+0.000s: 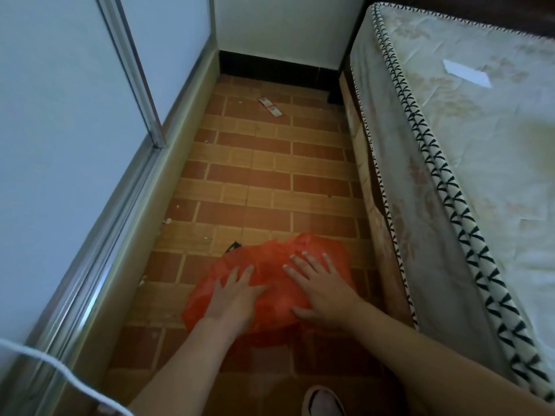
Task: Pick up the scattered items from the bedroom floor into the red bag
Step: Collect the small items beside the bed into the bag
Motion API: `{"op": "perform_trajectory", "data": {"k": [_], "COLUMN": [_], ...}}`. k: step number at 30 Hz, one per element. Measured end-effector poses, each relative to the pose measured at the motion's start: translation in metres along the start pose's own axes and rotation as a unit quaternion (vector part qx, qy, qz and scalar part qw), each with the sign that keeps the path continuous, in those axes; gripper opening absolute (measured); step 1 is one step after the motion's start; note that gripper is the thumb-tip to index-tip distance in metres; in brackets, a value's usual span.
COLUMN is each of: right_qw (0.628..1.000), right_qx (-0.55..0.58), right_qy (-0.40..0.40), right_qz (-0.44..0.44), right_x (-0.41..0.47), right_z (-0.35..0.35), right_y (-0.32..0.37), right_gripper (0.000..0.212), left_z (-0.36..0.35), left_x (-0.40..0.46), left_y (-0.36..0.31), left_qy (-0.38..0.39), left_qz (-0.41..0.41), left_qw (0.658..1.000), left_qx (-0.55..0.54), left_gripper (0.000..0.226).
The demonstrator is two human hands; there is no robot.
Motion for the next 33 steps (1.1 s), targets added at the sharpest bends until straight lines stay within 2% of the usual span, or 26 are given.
{"op": "perform_trajectory", "data": {"k": [3,8,15,21,22,24,27,29,31,33], "right_qw": [1.0,0.997,0.987,0.96,0.958,0.964,0.957,0.95,0.965,0.982], "right_qx": [-0.02,-0.006,0.065,0.138,0.161,0.198,0.201,0.19,0.193,0.185], "right_qy": [0.013,0.045,0.062,0.109,0.095,-0.001,-0.195,-0.245,-0.175,-0.045], "right_qz": [-0.015,-0.057,-0.134,-0.22,-0.218,-0.178,-0.078,-0.025,-0.005,-0.019], "right_x": [-0.001,0.003,0.008,-0.023,-0.021,-0.007,0.012,0.023,0.043,0.062], "right_z": [-0.014,-0.038,-0.112,-0.152,-0.142,-0.101,-0.025,0.0,-0.011,-0.055], "right_y": [-0.019,-0.049,-0.084,-0.123,-0.123,-0.115,-0.084,-0.049,-0.012,0.013], "right_gripper": [0.094,0.095,0.089,0.086,0.086,0.081,0.062,0.059,0.069,0.082], "left_z": [-0.019,-0.037,-0.077,-0.094,-0.088,-0.065,-0.016,0.005,0.005,-0.01], "left_x": [0.0,0.0,0.004,0.003,0.004,0.007,0.014,0.017,0.02,0.023], "left_y": [0.009,0.04,0.092,0.109,0.107,0.096,0.072,0.057,0.045,0.034], "left_qy": [0.035,0.061,0.109,0.138,0.134,0.099,-0.015,-0.073,-0.091,-0.063], "left_qz": [0.028,0.086,0.135,0.158,0.163,0.161,0.136,0.117,0.08,0.032], "left_qw": [0.999,0.994,0.984,0.977,0.977,0.982,0.99,0.99,0.992,0.997], "left_qx": [0.004,0.004,0.045,0.041,0.027,0.008,0.024,0.031,0.035,0.04], "left_gripper": [0.066,0.078,0.072,0.068,0.069,0.067,0.06,0.055,0.057,0.071]}}
Point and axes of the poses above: each hand's wrist, its own x-axis towards the middle knuckle, its own z-axis out of the back of the hand, y = z × x, the point moved 10 cm from there along x, towards the middle knuckle, and after that the axes turned 15 degrees about x, right-handed, at the moved point
